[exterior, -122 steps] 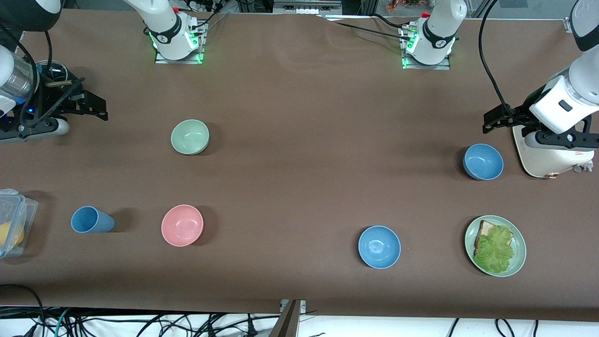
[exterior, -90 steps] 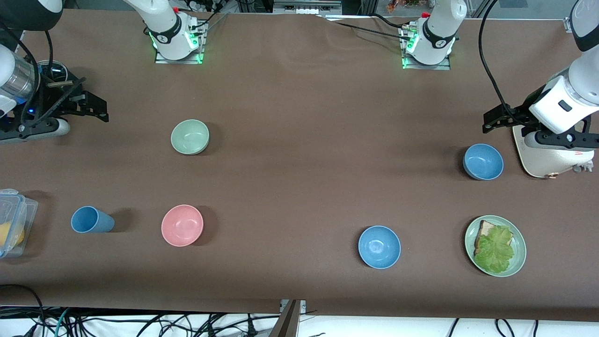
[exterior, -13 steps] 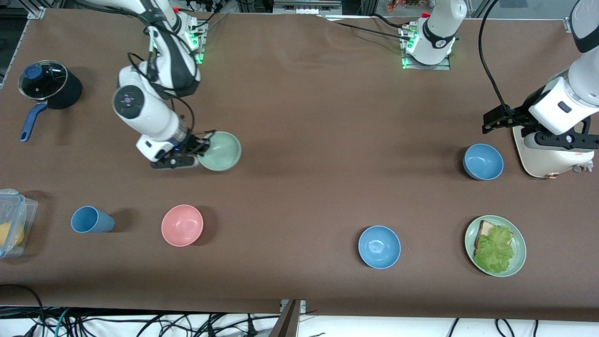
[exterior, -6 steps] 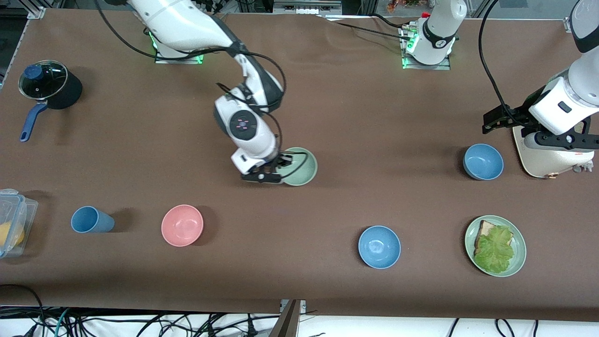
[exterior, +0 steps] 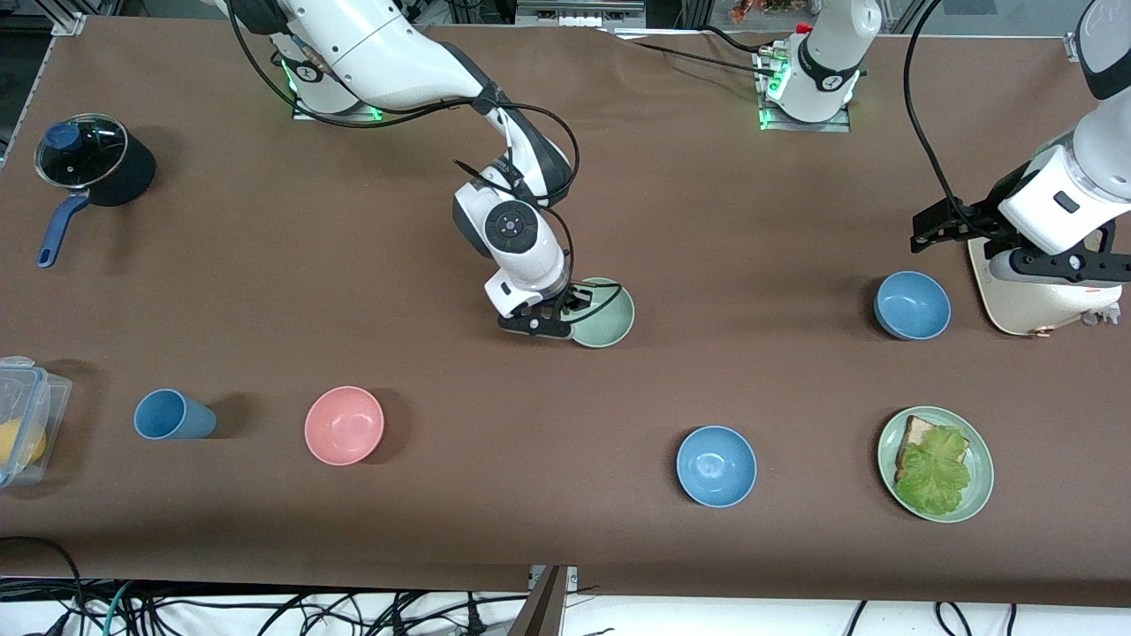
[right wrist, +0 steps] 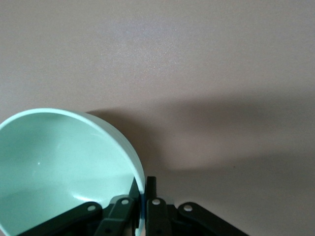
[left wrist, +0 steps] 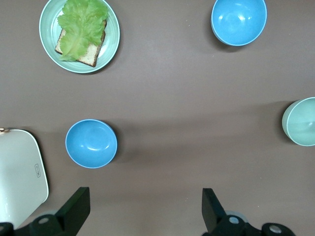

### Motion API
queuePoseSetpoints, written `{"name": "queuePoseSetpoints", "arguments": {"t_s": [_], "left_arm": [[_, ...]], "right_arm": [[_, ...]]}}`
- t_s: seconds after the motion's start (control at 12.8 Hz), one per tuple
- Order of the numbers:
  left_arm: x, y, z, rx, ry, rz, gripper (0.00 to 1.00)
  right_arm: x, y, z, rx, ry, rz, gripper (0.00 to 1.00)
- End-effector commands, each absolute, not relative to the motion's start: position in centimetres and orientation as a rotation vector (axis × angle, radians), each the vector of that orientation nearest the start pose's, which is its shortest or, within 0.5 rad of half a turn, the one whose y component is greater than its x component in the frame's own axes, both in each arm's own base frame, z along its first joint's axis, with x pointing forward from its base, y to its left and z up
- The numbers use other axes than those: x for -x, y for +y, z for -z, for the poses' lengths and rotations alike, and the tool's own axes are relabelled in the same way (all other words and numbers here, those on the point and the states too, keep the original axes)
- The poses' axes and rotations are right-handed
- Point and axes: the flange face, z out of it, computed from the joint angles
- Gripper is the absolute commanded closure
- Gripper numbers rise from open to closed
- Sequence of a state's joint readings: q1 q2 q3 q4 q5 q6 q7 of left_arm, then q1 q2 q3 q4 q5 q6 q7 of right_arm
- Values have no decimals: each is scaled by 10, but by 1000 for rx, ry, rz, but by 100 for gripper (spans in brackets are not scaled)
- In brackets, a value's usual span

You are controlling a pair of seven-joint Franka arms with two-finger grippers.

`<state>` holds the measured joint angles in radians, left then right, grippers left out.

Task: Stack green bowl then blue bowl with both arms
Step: 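Release the green bowl and withdraw the right gripper to rest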

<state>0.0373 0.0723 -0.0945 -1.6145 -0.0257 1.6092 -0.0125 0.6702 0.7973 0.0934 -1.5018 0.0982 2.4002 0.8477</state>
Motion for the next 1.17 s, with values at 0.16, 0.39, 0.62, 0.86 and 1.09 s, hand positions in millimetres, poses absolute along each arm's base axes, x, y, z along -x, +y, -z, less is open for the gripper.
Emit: {"name": "queuePoseSetpoints", "arguments": {"t_s": [0.16,0.39,0.62,0.86,1.09], "left_arm": [[-576,-36,-573,3176,55,-129,0],[-576,-35,-572,3181,50,-132,0],[-576,-35,-572,3179,50,-132,0],[-571,-27,-566,3173,49,-206,0],[-575,-12,-545,3160,27,-272,0]], "right_arm": [[-557,469,-236,2992,301,-5,0],[-592,407,-306,3073,225,15,0],[-633,296,-377,3115,145,-20,0],[-634,237,-442,3064,120,-53,0],[-620,169,-498,3057,51,-99,0]]}}
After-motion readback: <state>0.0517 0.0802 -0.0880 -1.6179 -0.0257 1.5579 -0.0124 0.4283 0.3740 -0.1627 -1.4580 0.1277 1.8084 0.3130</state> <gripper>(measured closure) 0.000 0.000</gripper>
